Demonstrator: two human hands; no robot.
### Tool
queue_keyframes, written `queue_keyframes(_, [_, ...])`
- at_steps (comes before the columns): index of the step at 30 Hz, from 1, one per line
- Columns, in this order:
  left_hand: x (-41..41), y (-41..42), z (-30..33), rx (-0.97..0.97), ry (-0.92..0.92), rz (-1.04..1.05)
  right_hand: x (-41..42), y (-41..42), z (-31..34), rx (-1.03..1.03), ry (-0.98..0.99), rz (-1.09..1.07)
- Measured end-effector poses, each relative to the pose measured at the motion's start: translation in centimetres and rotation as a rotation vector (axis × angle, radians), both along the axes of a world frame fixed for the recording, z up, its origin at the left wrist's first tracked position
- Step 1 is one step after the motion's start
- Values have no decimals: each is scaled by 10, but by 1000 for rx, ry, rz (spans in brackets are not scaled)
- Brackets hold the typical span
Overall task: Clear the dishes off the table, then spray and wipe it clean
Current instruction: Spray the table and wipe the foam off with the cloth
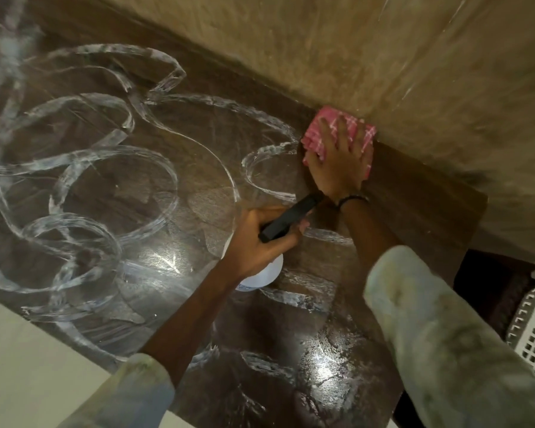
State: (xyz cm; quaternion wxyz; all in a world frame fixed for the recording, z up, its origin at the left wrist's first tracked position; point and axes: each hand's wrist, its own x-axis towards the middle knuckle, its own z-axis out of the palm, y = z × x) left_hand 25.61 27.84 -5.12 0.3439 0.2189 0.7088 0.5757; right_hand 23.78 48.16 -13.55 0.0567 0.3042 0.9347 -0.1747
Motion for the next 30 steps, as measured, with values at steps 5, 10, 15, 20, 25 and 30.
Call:
queue_keyframes(5, [2, 5, 4, -31, 43, 26, 16, -25, -4, 13, 87, 327])
queue_keyframes(10, [-2, 4, 5, -35, 16, 27, 84, -1, -6, 114, 65, 445])
queue_keyframes(15, [1, 9, 4, -135, 51, -158, 74, 18, -2, 78, 1, 14])
queue_keyframes(20, [12, 23, -4, -310, 98, -75, 99, 13, 5, 44, -44, 241])
queue_keyframes(25, [37, 0, -10, -458, 51, -159, 159, 5, 2, 25, -30, -76])
queue_keyframes(30, [70, -19, -20, -564, 13, -161, 192, -11, 6, 17, -51, -2])
